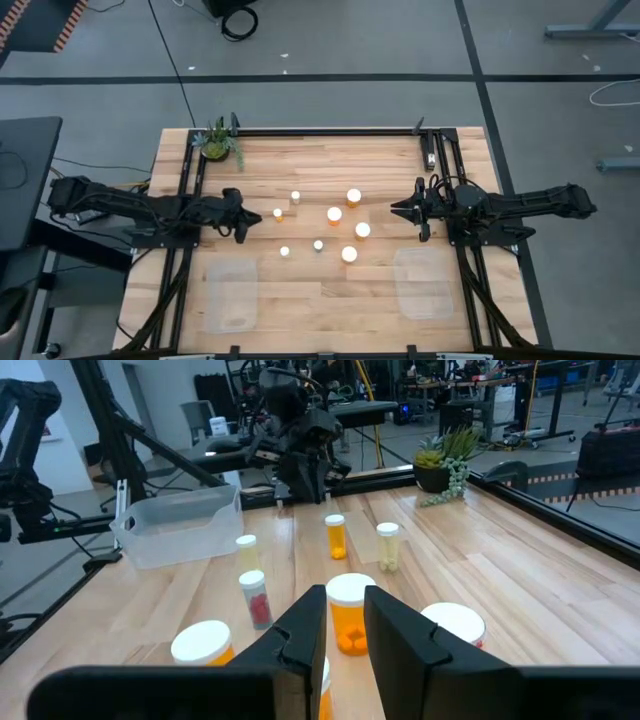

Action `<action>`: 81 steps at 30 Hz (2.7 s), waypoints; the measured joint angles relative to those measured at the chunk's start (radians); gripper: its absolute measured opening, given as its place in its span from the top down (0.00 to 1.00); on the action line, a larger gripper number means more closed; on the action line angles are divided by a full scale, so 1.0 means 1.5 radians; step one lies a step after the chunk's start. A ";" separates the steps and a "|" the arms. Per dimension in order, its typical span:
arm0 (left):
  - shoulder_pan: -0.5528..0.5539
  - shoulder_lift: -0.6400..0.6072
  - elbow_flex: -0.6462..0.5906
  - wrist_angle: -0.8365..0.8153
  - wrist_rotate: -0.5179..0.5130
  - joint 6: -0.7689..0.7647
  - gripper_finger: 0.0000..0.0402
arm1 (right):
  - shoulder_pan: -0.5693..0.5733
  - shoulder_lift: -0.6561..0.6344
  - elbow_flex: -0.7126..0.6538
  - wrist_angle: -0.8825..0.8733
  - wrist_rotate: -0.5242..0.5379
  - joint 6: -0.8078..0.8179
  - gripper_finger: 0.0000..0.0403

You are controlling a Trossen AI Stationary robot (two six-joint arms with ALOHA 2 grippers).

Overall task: Pick and place medicine bottles into bin by pill shape (circle, oval)
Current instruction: Put the small yellow pill bottle into the left transparent bin

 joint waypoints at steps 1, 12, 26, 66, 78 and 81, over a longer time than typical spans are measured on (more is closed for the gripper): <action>-0.001 0.007 0.009 -0.008 0.003 0.002 0.80 | 0.000 0.000 0.000 0.000 0.000 0.000 0.80; -0.001 0.125 0.086 -0.056 0.003 0.029 0.52 | 0.000 0.000 0.000 0.000 0.000 0.000 0.80; -0.043 0.305 0.257 -0.185 0.060 0.041 0.42 | 0.000 0.000 0.000 0.000 0.000 0.000 0.80; -0.126 0.642 0.570 -0.399 0.095 0.117 0.38 | 0.000 0.000 0.000 -0.007 0.000 0.000 0.80; -0.127 0.651 0.571 -0.381 0.095 0.098 0.51 | 0.000 0.000 0.000 -0.016 0.000 0.000 0.80; -0.127 0.651 0.571 -0.374 0.095 0.096 0.55 | 0.000 0.000 0.000 -0.017 0.000 0.000 0.80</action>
